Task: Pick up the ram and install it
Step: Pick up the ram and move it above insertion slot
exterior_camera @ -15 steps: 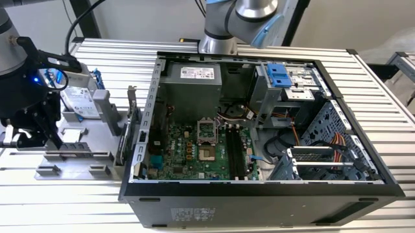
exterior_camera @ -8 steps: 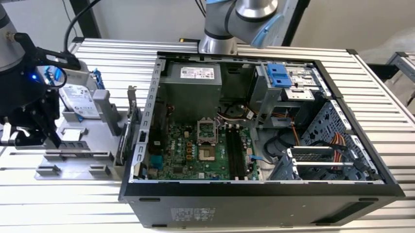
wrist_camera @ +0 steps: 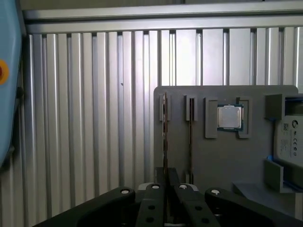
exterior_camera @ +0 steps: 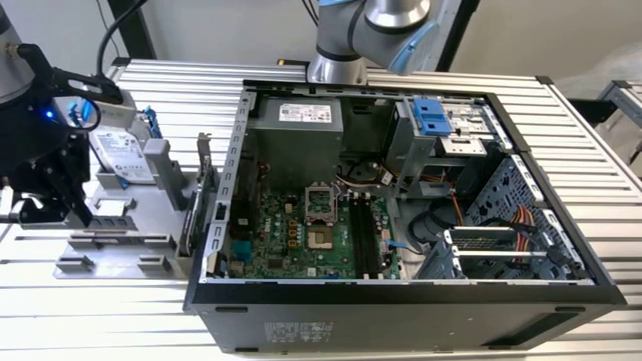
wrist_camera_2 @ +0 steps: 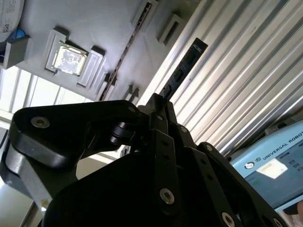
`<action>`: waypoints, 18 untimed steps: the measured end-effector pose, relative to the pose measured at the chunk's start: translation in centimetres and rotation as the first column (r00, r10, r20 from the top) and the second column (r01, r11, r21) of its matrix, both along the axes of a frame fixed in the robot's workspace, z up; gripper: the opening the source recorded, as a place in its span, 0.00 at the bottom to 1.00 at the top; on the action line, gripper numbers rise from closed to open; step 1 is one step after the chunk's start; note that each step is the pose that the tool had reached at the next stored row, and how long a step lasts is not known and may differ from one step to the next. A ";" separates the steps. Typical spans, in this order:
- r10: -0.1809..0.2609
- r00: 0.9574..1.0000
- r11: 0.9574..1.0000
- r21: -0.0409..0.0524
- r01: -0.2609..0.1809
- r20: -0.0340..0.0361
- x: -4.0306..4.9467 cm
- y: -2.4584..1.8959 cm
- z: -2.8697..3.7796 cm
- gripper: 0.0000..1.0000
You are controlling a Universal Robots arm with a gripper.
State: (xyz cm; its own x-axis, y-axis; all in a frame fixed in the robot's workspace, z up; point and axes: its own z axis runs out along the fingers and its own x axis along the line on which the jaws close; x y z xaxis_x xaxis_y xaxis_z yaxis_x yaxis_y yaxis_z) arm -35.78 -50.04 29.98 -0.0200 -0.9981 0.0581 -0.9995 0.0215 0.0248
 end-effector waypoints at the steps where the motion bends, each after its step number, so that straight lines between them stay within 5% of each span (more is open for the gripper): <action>1: 0.000 1.000 1.000 0.000 0.000 0.000 0.00 0.00 0.07 0.00; 18: 0.000 1.000 1.000 0.000 0.000 0.000 0.00 0.00 1.19 0.00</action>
State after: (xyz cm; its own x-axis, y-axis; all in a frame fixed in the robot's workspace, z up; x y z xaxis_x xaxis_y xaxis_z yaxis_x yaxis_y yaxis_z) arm -35.78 -50.04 31.17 -0.0200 -0.9981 0.0580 -0.9995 0.0215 0.0248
